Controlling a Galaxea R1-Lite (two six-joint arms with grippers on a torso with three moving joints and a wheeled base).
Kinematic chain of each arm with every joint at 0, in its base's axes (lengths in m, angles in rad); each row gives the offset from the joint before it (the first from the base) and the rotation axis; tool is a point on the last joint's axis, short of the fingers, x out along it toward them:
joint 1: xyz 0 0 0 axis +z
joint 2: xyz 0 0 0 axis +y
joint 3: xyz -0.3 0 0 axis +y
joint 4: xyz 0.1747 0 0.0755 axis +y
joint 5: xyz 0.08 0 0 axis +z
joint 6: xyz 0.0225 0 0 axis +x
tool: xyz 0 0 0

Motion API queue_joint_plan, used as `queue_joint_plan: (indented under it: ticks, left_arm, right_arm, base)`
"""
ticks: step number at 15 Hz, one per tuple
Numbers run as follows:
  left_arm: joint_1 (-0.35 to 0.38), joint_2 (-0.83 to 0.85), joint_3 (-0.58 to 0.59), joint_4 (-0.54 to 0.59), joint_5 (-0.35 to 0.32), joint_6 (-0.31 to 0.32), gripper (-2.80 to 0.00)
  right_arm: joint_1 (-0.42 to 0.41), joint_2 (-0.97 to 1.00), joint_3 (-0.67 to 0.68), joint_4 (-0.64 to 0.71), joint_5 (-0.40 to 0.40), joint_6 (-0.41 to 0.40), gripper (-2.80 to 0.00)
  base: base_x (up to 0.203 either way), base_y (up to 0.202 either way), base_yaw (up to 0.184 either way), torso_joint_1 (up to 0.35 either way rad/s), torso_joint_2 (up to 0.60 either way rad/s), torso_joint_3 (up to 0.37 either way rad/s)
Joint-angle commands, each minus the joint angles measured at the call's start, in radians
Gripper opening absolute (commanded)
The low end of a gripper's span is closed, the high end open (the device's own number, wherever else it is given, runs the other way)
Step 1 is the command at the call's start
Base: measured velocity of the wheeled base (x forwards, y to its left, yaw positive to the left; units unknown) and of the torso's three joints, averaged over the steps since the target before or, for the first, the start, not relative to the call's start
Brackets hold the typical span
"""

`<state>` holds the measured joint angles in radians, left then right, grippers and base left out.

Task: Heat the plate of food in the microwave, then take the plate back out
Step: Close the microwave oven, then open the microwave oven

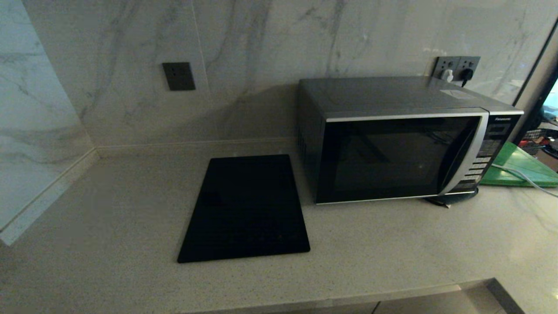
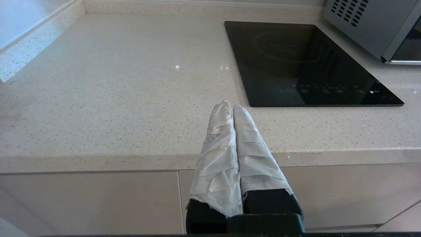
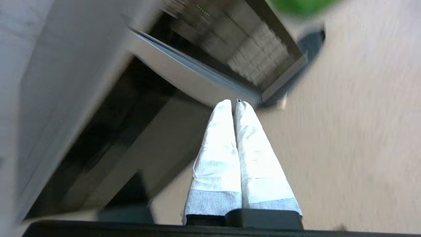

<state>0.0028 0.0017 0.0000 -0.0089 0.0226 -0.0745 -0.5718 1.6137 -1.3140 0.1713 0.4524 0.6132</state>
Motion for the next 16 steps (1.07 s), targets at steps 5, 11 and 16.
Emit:
queue_joint_plan:
  ticks: [5,11,16]
  left_arm:
    - [0.0,0.0,0.0,0.0,0.0,-0.001,-2.8]
    - [0.0,0.0,0.0,0.0,0.0,-0.001,-2.8]
    - [0.0,0.0,0.0,0.0,0.0,-0.001,-2.8]
  right_arm:
    - [-0.143,0.191,0.096,-0.102,0.405,0.003,-2.8]
    - [-0.136,0.357,0.076,-0.272,0.482,0.006,-2.8]
    - [-0.11,0.56,-0.049,-0.321,0.438,0.073,-2.8]
  base:
    - [0.0,0.0,0.0,0.0,0.0,0.0]
    - [0.0,0.0,0.0,0.0,0.0,0.0]
    - [0.0,0.0,0.0,0.0,0.0,0.0]
